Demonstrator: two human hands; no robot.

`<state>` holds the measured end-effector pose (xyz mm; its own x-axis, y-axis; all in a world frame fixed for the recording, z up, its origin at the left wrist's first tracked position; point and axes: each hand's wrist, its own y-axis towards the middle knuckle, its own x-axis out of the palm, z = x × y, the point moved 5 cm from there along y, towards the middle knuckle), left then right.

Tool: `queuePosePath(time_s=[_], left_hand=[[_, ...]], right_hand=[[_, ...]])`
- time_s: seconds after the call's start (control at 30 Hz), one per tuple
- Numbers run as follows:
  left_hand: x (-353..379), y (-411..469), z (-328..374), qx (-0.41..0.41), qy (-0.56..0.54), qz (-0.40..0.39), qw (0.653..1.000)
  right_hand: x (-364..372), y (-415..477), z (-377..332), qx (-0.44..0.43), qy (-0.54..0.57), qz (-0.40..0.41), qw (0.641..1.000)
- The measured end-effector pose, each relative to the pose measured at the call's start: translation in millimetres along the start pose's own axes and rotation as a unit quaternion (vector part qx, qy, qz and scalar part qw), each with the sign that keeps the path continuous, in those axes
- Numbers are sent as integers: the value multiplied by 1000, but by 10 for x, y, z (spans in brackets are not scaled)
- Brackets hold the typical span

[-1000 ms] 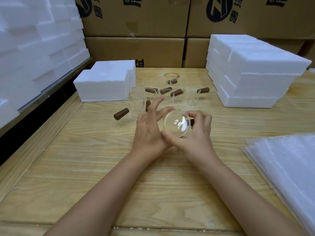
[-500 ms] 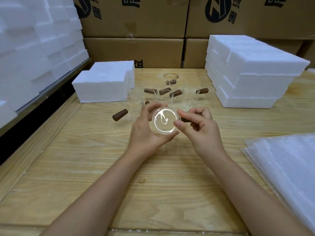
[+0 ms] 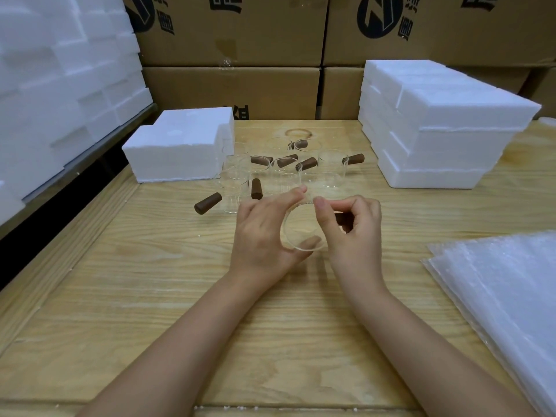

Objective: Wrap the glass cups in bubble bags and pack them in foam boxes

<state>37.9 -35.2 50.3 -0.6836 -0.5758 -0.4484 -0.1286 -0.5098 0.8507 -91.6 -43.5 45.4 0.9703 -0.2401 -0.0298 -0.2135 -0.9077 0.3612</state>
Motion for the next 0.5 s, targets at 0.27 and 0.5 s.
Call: queuePosePath(time_s=[0.27, 0.5], left_hand=[[-25, 22, 43, -47, -3, 2, 999], [-26, 25, 57, -79, -8, -17, 997]], right_hand=[[84, -27, 23, -71, -160, -14, 984], [81, -37, -2, -104, -186, 8, 977]])
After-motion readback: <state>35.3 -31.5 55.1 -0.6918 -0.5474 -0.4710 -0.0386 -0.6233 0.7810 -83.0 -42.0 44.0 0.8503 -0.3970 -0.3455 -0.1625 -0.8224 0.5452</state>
